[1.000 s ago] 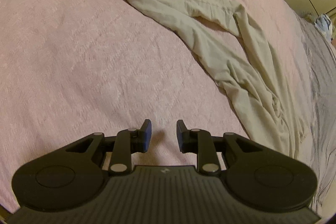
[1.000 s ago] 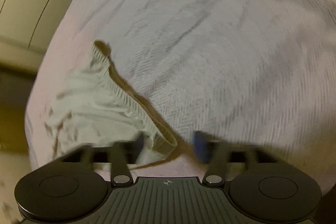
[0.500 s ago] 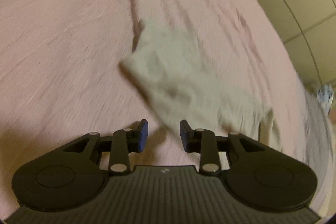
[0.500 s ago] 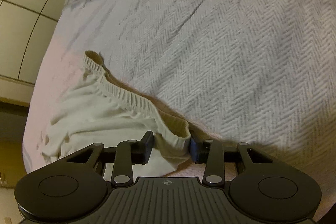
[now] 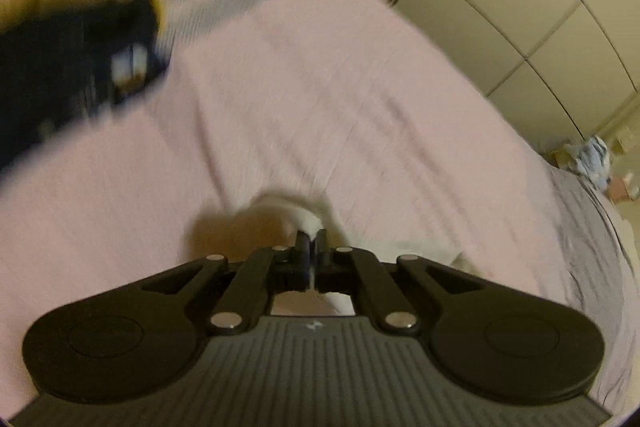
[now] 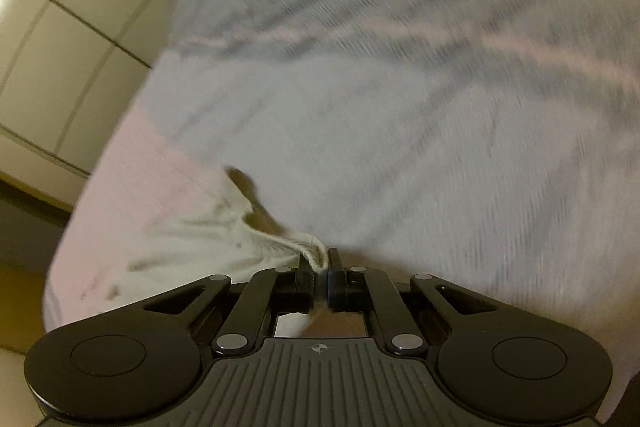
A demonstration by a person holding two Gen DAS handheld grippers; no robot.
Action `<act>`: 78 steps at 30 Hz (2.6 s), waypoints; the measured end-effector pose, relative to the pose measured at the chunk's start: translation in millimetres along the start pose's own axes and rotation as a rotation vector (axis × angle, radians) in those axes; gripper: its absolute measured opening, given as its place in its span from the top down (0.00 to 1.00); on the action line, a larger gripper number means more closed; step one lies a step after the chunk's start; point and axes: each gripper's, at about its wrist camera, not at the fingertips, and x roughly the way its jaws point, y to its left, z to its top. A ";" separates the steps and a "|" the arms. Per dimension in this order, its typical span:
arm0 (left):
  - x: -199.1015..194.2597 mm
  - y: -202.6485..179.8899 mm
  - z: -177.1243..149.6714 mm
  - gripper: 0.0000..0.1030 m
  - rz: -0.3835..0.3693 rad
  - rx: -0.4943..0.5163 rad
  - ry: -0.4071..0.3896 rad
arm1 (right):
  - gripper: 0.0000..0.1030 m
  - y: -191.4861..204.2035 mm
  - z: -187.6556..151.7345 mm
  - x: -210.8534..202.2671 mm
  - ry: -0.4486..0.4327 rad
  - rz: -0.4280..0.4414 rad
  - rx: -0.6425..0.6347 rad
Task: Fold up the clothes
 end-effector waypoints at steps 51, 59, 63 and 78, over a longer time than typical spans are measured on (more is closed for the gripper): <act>-47.1 134.7 -74.9 0.99 0.277 -0.211 0.187 | 0.51 -62.5 -21.9 -8.0 0.158 -0.044 0.170; -37.2 141.5 -76.6 0.99 0.340 -0.186 0.185 | 0.68 -45.5 -70.1 22.0 0.086 -0.036 -0.255; -46.5 137.8 -63.2 0.99 0.336 -0.153 0.165 | 0.97 -36.3 -42.5 25.6 0.021 0.007 -0.198; -77.1 153.5 -167.5 0.99 0.380 -0.039 0.238 | 0.98 -56.0 -7.8 3.6 0.233 -0.241 -0.207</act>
